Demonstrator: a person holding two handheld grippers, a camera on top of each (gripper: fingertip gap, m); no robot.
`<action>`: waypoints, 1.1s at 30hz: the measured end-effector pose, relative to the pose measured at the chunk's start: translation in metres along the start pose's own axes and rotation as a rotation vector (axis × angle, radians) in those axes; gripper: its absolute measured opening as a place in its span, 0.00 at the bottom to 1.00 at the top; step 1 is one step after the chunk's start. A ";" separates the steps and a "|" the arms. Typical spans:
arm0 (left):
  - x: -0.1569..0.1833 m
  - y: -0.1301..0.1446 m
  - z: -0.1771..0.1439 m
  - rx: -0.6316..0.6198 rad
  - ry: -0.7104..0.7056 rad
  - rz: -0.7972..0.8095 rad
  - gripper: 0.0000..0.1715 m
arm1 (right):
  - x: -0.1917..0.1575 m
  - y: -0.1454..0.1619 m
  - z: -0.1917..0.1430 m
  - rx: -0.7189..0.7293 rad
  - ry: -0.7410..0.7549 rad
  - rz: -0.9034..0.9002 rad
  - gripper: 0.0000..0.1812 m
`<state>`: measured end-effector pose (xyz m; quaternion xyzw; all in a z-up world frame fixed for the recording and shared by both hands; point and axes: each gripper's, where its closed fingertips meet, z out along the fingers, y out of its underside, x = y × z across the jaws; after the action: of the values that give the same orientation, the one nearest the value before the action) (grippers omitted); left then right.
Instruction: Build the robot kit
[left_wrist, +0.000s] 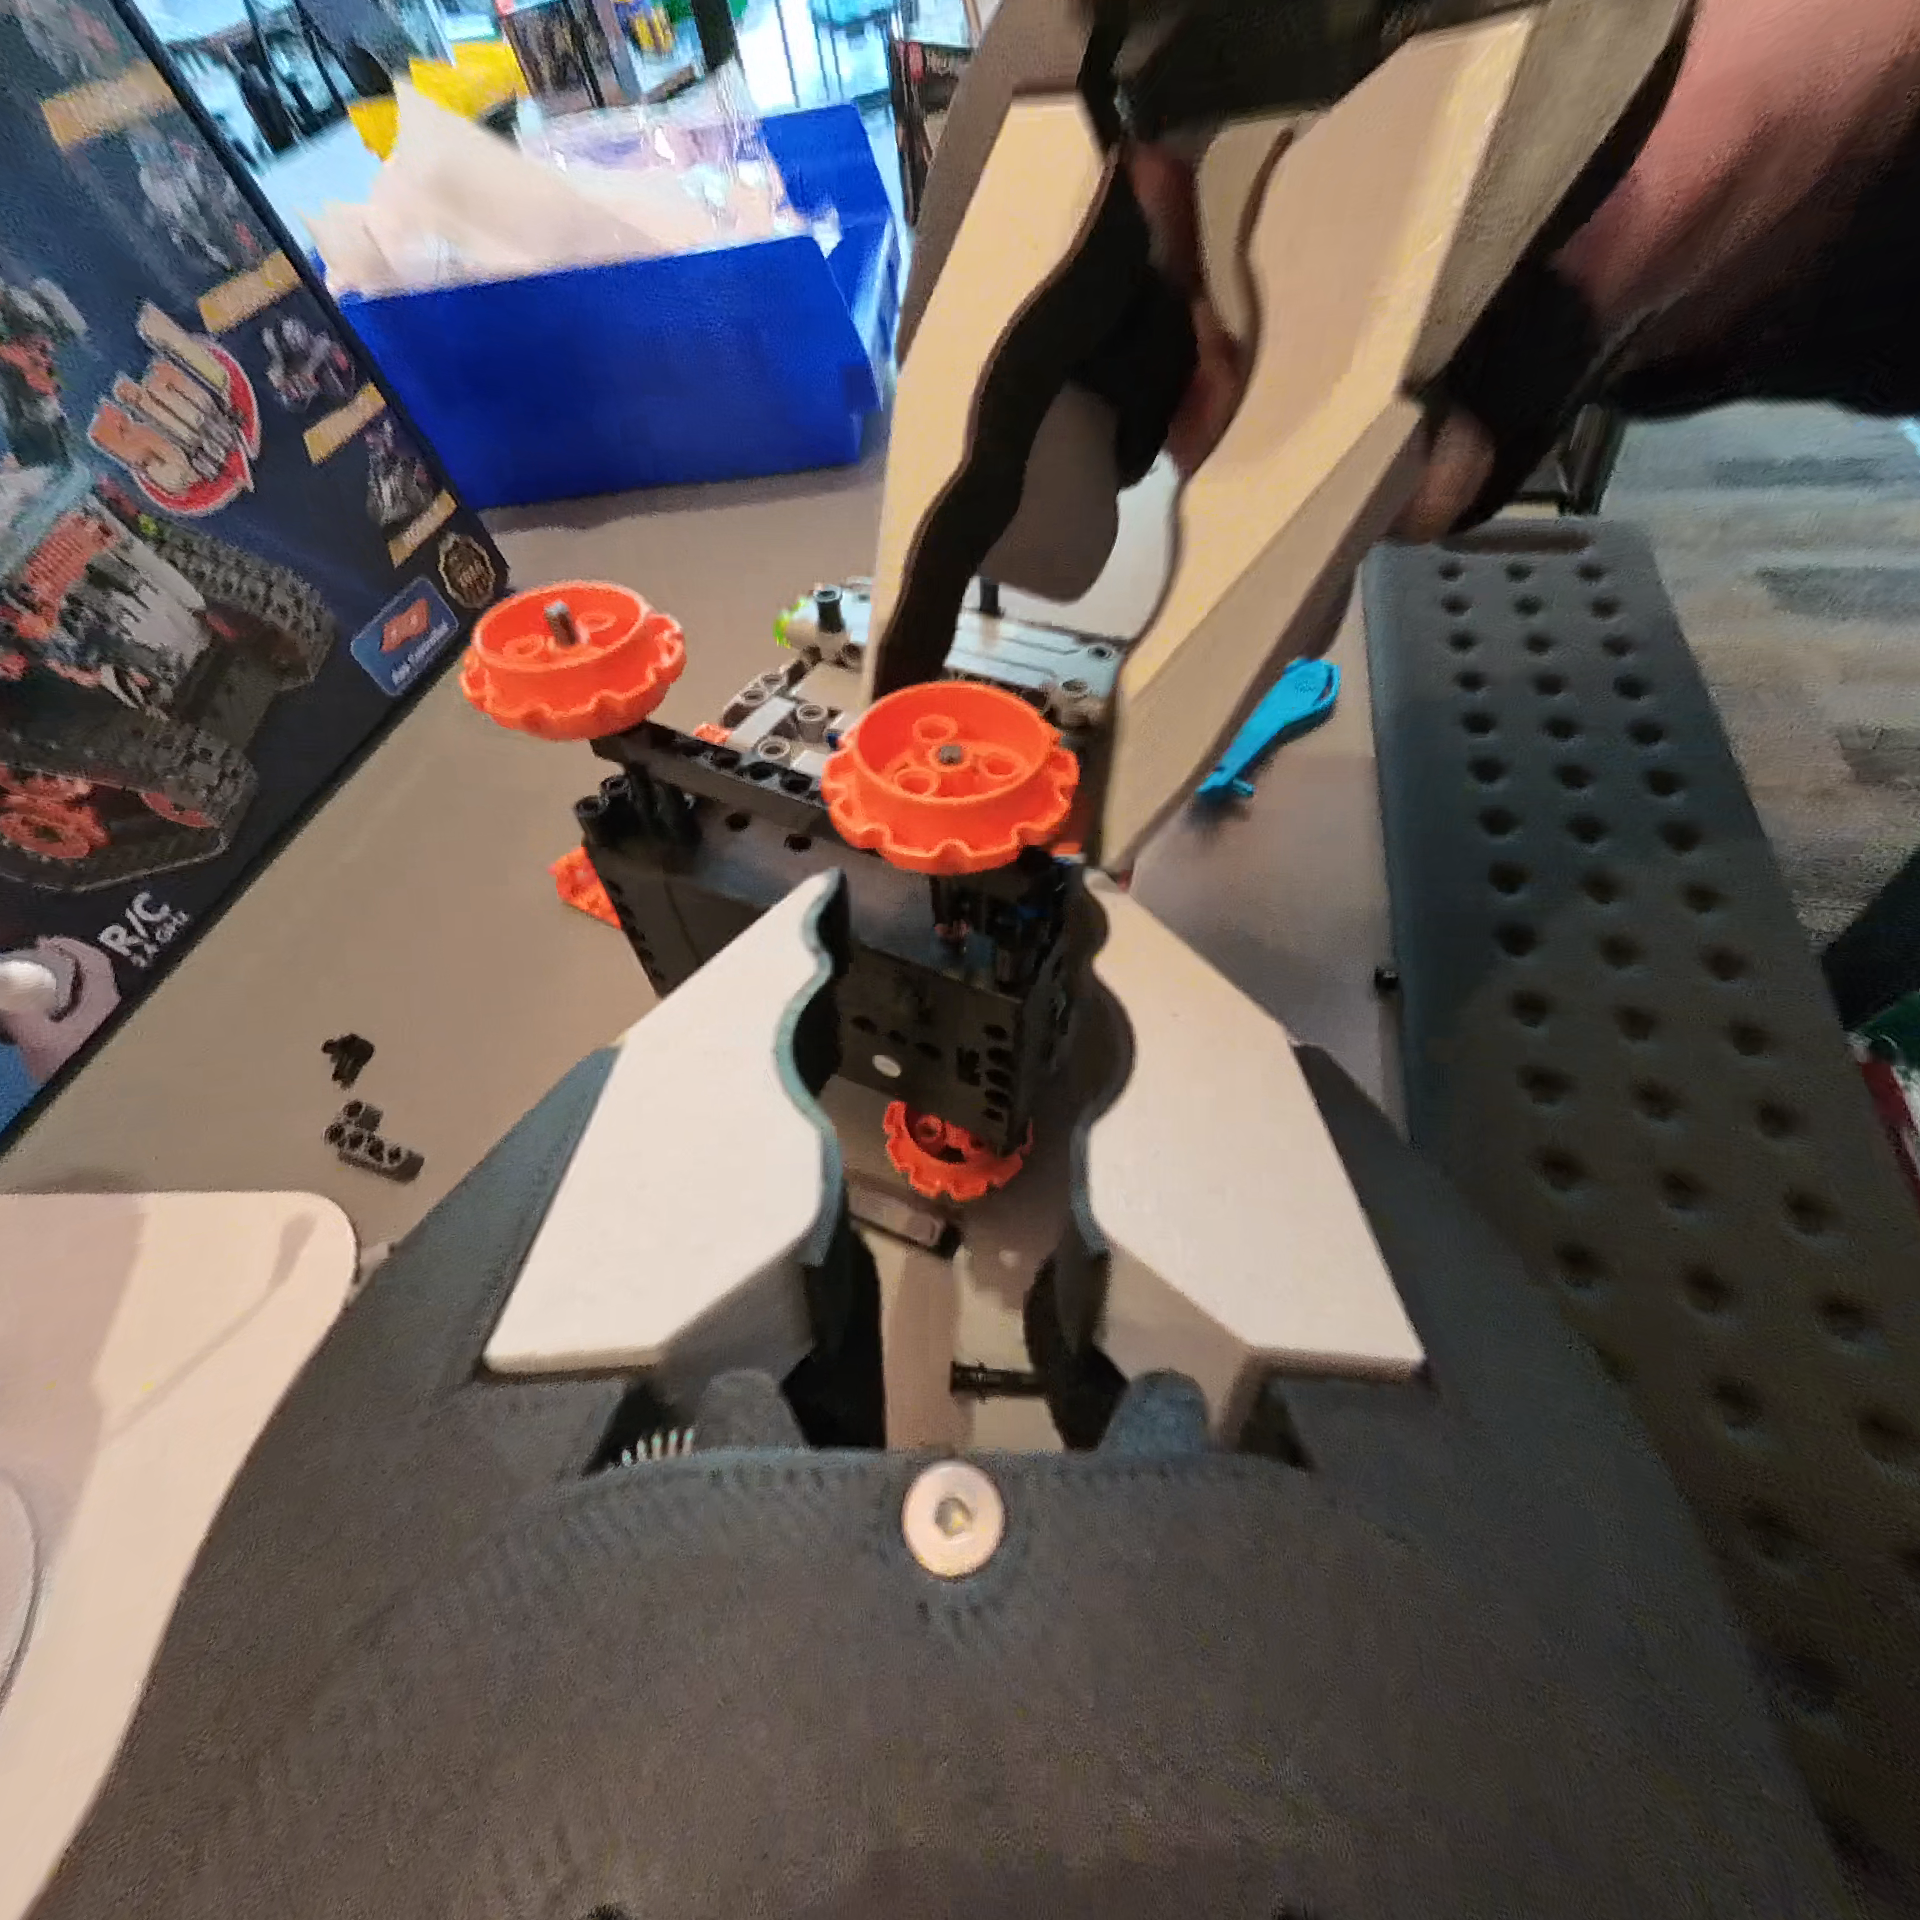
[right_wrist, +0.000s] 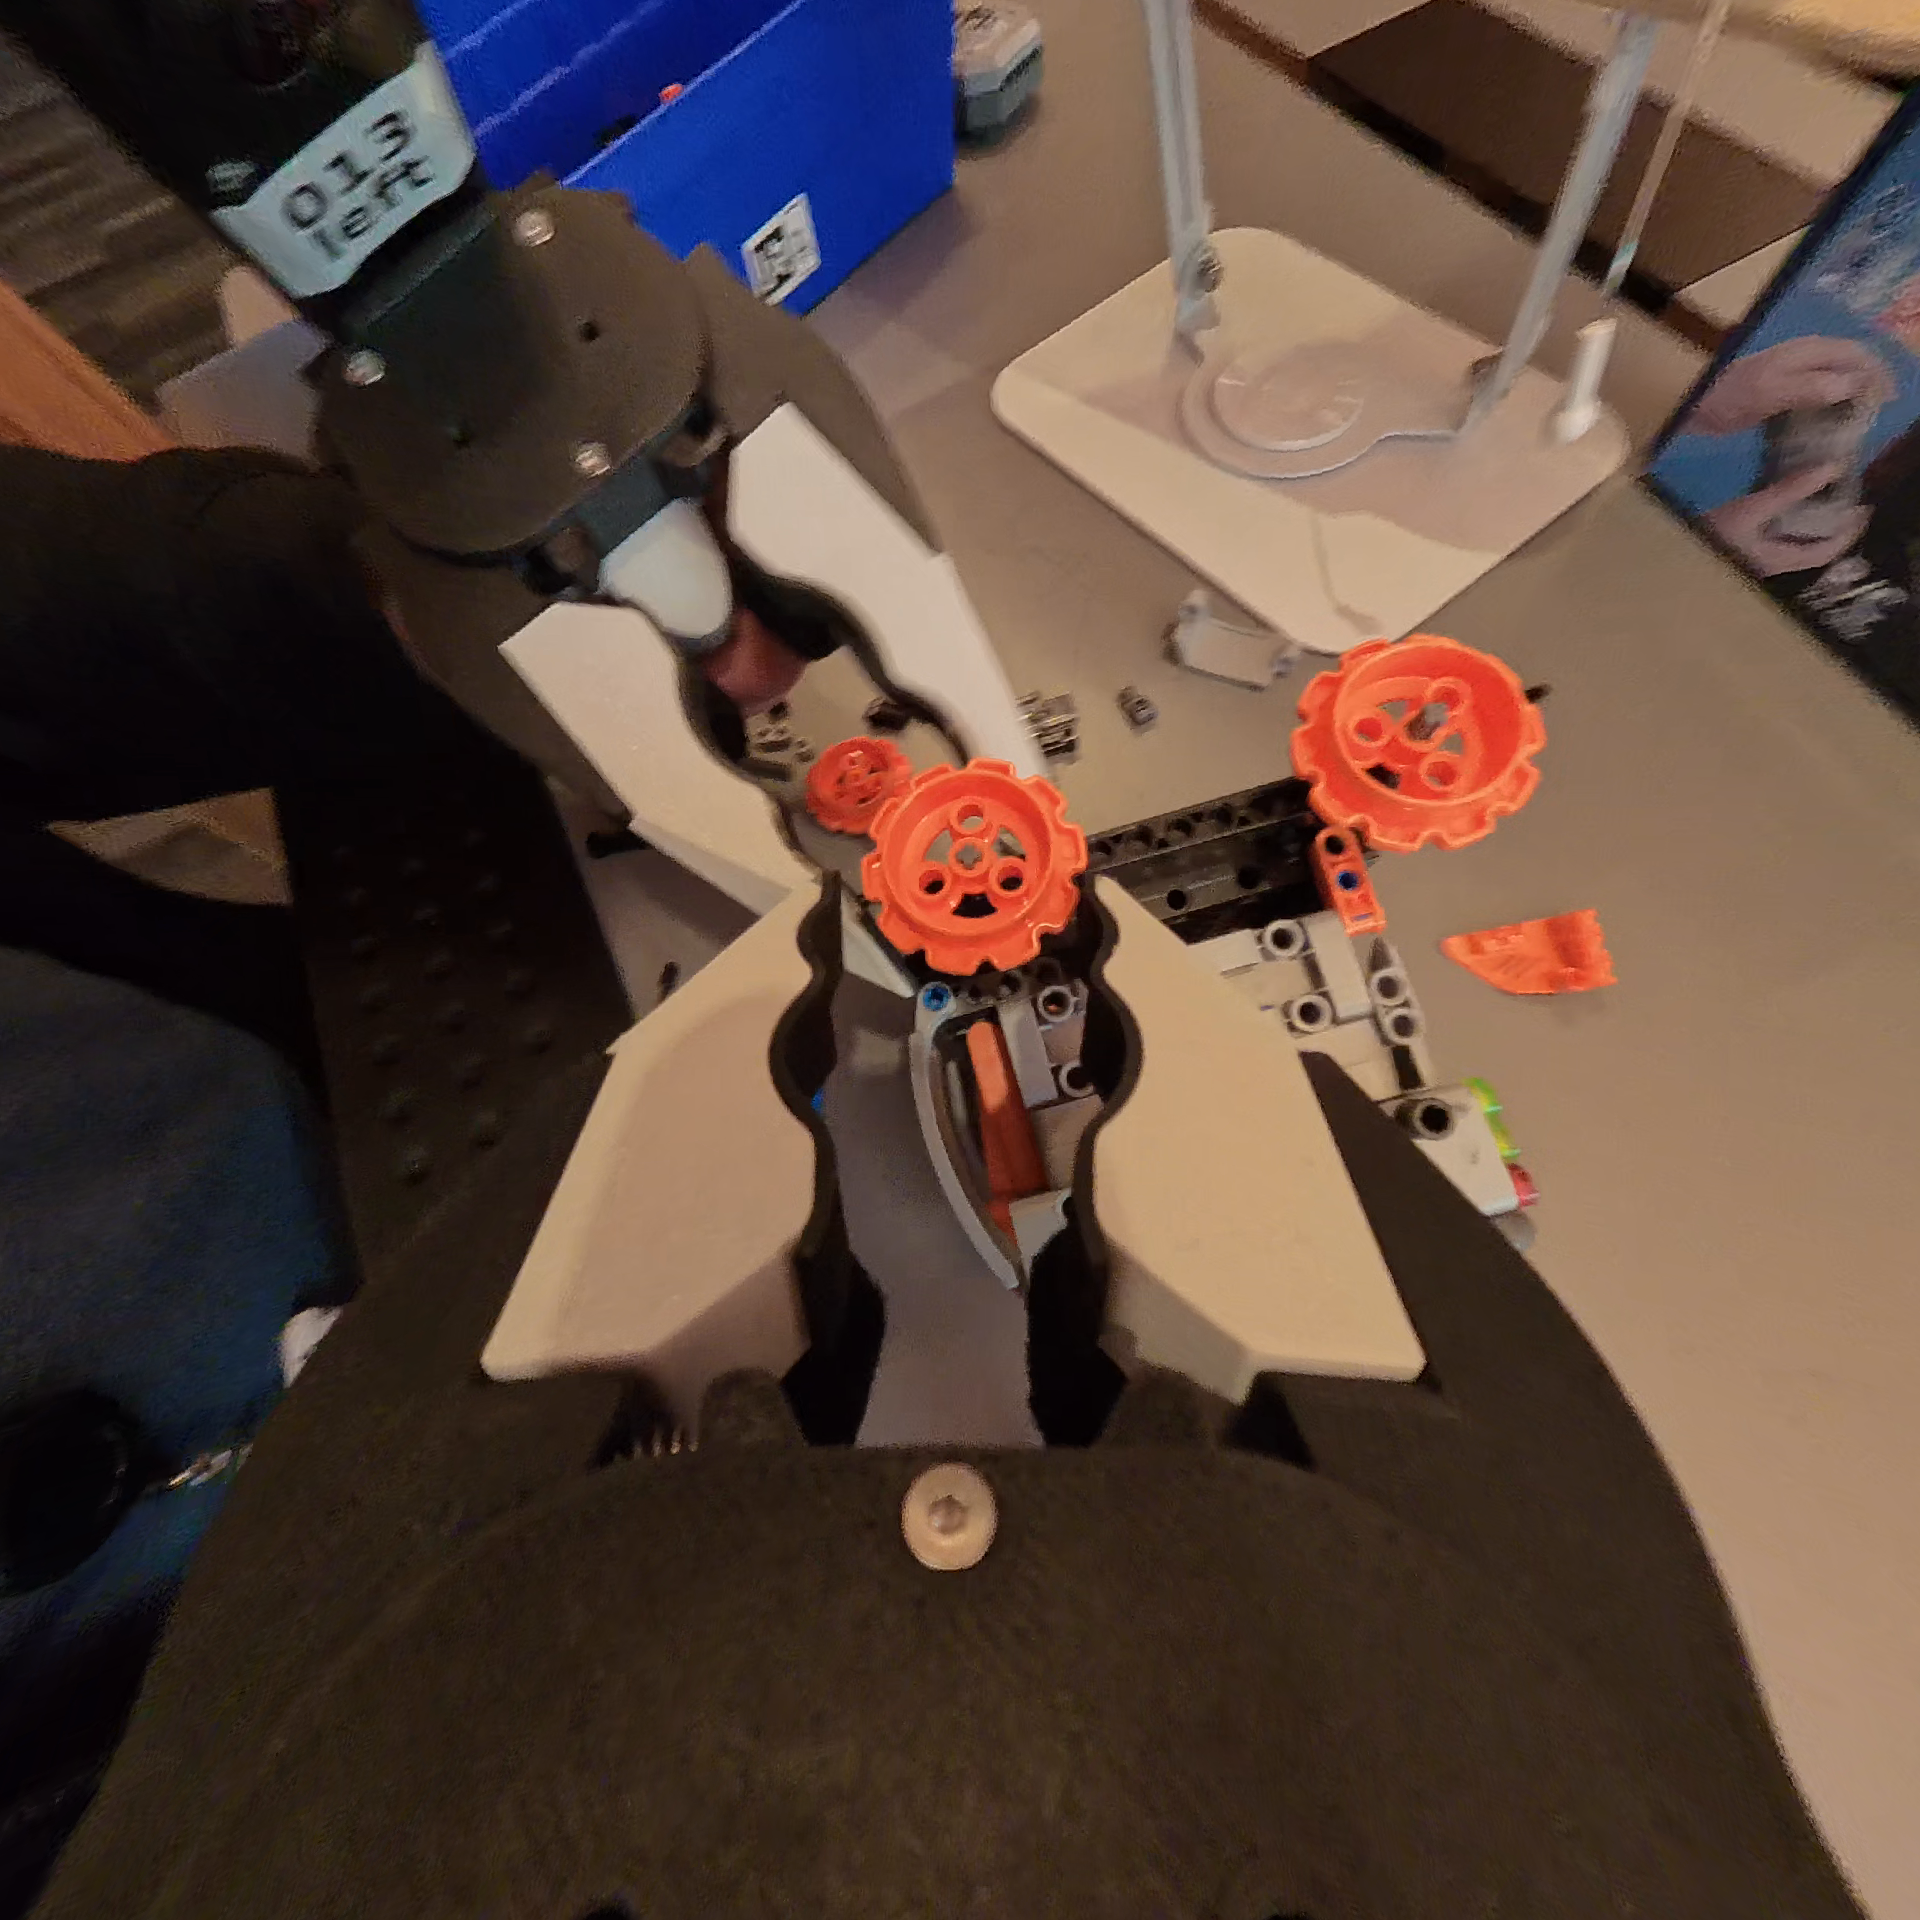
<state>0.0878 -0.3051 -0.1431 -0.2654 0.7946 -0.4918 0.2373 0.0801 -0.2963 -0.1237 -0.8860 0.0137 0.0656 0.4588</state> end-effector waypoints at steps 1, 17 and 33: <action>0.002 -0.003 0.001 0.012 0.003 0.010 0.16 | 0.005 -0.002 0.000 0.010 0.026 -0.009 0.22; -0.033 -0.044 0.022 0.011 0.110 -0.262 0.14 | 0.065 -0.025 -0.031 0.127 -0.313 0.535 0.21; -0.062 -0.059 0.056 -0.074 0.219 -0.286 0.06 | 0.112 -0.020 -0.067 0.136 -0.050 0.185 0.20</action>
<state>0.1805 -0.3234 -0.1051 -0.3290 0.7875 -0.5168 0.0670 0.1994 -0.3353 -0.0842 -0.8459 0.0883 0.1289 0.5100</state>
